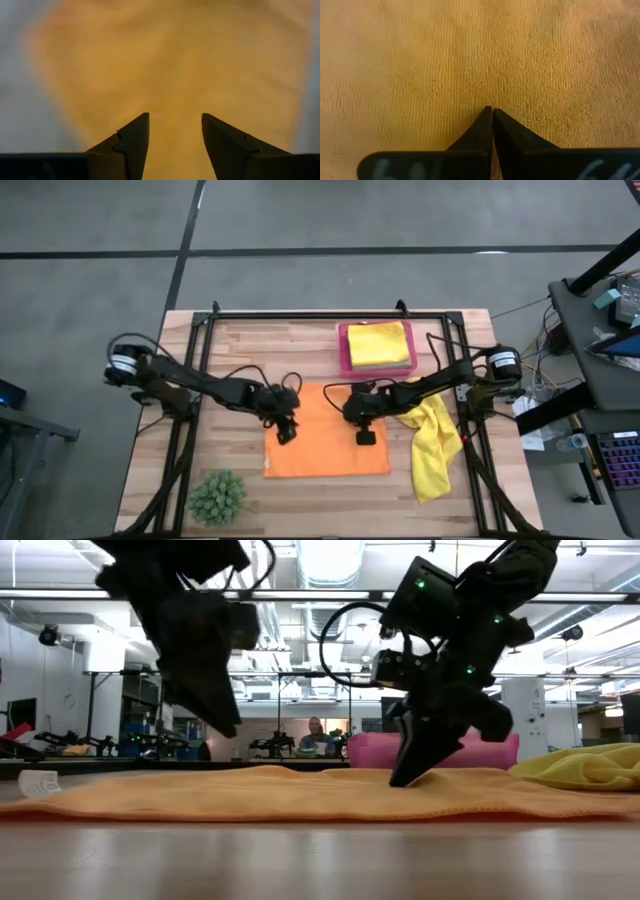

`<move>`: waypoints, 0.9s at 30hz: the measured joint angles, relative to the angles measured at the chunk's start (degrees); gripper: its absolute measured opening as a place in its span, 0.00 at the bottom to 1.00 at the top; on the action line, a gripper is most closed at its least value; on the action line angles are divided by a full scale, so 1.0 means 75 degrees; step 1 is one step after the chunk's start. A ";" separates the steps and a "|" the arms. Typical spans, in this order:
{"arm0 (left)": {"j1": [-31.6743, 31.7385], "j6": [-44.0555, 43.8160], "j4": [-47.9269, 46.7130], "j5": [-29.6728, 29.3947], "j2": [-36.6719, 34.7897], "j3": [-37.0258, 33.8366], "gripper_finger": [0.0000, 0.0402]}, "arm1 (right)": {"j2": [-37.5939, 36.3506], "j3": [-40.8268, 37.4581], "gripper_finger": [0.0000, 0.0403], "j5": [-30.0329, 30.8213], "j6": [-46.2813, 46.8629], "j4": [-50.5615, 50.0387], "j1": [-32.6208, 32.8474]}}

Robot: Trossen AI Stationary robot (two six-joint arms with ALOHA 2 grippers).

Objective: Fold microfiber towels
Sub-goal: Fold the orange microfiber cloth

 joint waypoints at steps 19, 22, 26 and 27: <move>0.0138 -0.2878 0.0217 -0.2146 0.0336 -0.0942 0.60 | 0.0038 -0.0074 0.02 -0.0045 -0.0264 0.0985 -0.0002; 0.0154 -0.2878 0.0428 -0.2140 0.0711 -0.0923 0.60 | 0.0041 -0.0081 0.02 -0.0049 -0.0264 0.1021 -0.0002; 0.0132 -0.2667 0.0365 -0.2207 0.0956 -0.0772 0.53 | 0.0044 -0.0078 0.02 -0.0042 -0.0264 0.1105 -0.0002; 0.0113 -0.2614 0.0360 -0.2208 0.0971 -0.0744 0.50 | 0.0044 -0.0081 0.02 -0.0045 -0.0261 0.1118 -0.0002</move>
